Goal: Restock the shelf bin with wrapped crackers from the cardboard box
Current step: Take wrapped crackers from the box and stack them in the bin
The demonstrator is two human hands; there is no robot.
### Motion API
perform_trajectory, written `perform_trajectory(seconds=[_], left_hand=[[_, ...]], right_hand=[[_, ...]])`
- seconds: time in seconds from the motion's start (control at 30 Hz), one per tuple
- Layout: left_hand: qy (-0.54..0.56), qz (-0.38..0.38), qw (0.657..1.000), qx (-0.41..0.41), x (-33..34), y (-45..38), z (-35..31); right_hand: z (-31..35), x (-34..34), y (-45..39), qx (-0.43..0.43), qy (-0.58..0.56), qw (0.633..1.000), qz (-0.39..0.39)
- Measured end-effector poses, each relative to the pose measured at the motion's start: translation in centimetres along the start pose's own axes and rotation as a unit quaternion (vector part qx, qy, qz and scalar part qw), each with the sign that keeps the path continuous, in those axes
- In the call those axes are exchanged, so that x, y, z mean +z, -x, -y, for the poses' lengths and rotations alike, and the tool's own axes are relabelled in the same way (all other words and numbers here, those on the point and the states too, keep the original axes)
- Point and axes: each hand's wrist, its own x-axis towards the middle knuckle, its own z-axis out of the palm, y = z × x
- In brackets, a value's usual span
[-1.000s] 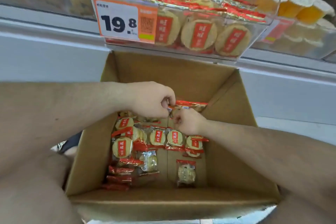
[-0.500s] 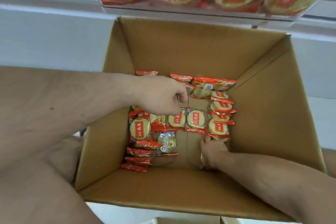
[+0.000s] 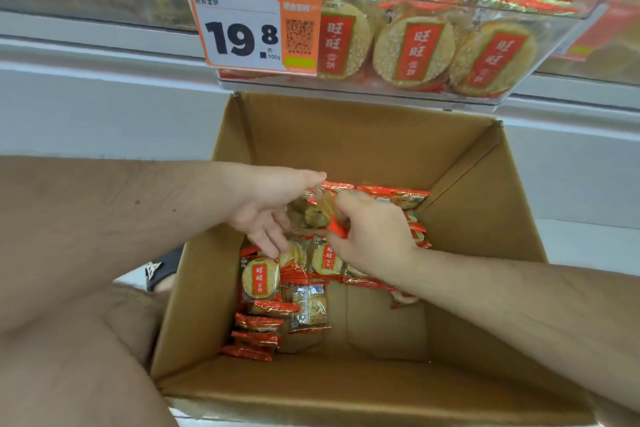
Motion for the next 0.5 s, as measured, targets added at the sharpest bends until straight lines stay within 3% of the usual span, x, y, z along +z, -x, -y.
perform_trajectory(seconds=[0.1,0.17,0.23,0.3,0.33,0.37,0.43,0.5], left_hand=[[0.108,-0.04,0.989,0.09,0.5,-0.3,-0.6],[0.108,-0.097,0.98,0.139,0.3,-1.1,-0.7],[0.034,-0.133,0.977,0.164,0.1,-1.0,-0.7],[-0.037,-0.138,0.972,0.189,-0.2,-1.1,-0.6],[-0.059,-0.127,0.969,0.201,-0.2,-1.1,-0.5],[-0.073,-0.116,0.967,0.217,-0.3,-1.2,-0.5],[-0.088,-0.098,0.963,0.235,-0.3,-1.4,-0.4],[-0.098,-0.088,0.962,0.237,-0.4,-1.9,-0.3]], right_hand=[[1.5,-0.4,-1.6,-0.1,-0.024,0.989,-0.101],[0.9,-0.3,-1.3,-0.158,-0.057,0.982,-0.084],[-0.8,0.3,-0.1,-0.133,-0.1,0.985,-0.048],[-3.7,1.5,0.7,0.064,-0.076,0.995,0.013],[-5.5,2.3,0.9,0.2,-0.044,0.975,0.086],[-7.3,3.2,1.3,0.321,-0.015,0.93,0.177],[-10.4,4.6,2.7,0.432,0.024,0.842,0.323],[-12.4,5.9,4.4,0.472,0.057,0.79,0.387]])
